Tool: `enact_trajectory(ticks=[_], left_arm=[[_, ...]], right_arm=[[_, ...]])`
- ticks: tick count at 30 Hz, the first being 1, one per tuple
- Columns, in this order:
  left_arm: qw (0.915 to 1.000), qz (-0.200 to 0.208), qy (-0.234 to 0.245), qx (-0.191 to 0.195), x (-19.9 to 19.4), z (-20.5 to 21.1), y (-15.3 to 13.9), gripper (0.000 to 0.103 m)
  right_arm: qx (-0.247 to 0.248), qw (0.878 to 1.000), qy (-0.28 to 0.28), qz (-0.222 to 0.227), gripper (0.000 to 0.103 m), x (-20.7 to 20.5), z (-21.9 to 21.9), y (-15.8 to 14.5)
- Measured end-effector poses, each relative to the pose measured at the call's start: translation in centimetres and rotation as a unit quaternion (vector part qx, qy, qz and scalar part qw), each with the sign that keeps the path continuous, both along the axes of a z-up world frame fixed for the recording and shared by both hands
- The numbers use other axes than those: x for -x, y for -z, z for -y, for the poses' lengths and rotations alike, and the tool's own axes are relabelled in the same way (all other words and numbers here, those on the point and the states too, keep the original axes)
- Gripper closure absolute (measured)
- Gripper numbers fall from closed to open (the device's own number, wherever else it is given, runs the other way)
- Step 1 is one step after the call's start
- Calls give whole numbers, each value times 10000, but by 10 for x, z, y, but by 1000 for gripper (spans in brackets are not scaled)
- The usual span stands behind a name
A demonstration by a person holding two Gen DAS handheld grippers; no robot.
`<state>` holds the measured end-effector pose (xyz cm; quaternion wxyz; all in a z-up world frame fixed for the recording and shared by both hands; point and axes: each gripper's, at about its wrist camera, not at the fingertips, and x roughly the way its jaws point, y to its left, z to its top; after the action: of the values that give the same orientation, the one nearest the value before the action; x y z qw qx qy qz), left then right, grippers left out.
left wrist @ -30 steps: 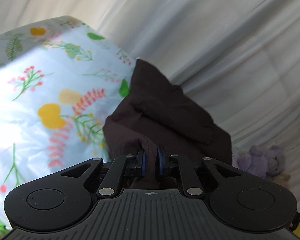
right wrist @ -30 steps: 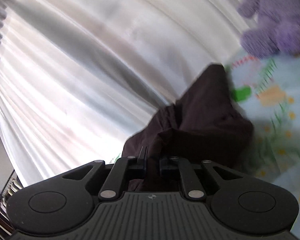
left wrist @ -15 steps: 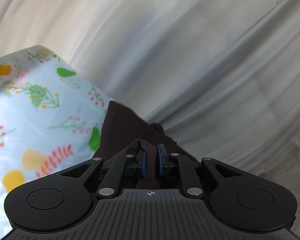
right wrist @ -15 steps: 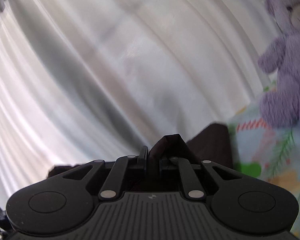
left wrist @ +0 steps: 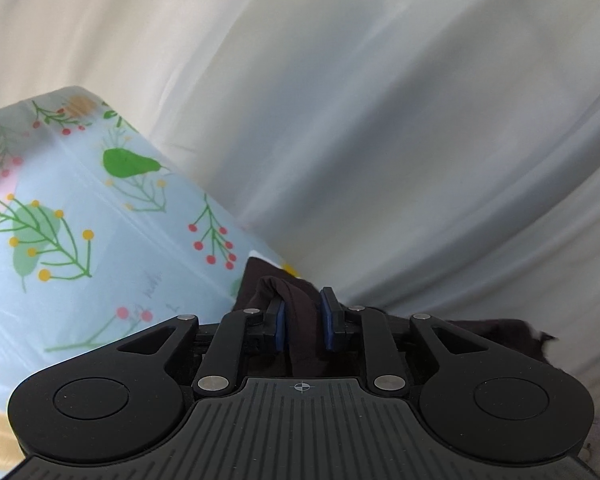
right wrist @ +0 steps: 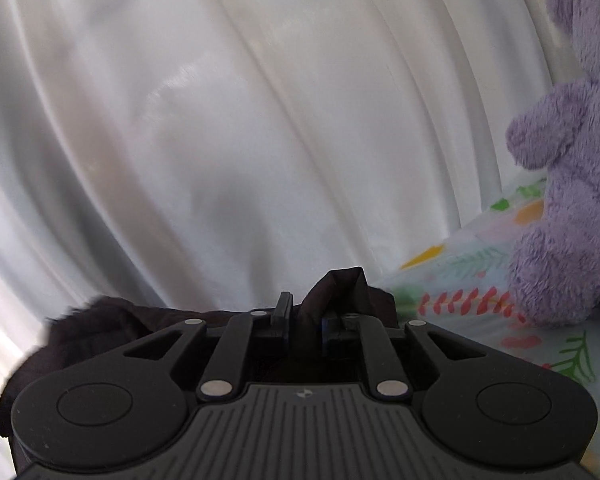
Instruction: Fold large clothes
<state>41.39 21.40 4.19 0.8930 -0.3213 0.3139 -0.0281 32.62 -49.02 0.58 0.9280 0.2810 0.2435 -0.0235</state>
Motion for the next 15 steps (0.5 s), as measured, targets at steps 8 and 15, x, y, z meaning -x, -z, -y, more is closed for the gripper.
enact_trajectory(ticks=[8, 15], left_arm=[[9973, 494, -376, 398, -4, -24, 8, 31], [9969, 155, 388, -662, -18, -1, 32, 6]], right_arm=[[-907, 9925, 584, 570, 28, 14, 23, 13], [693, 9971, 45, -324, 25, -15, -11, 32]])
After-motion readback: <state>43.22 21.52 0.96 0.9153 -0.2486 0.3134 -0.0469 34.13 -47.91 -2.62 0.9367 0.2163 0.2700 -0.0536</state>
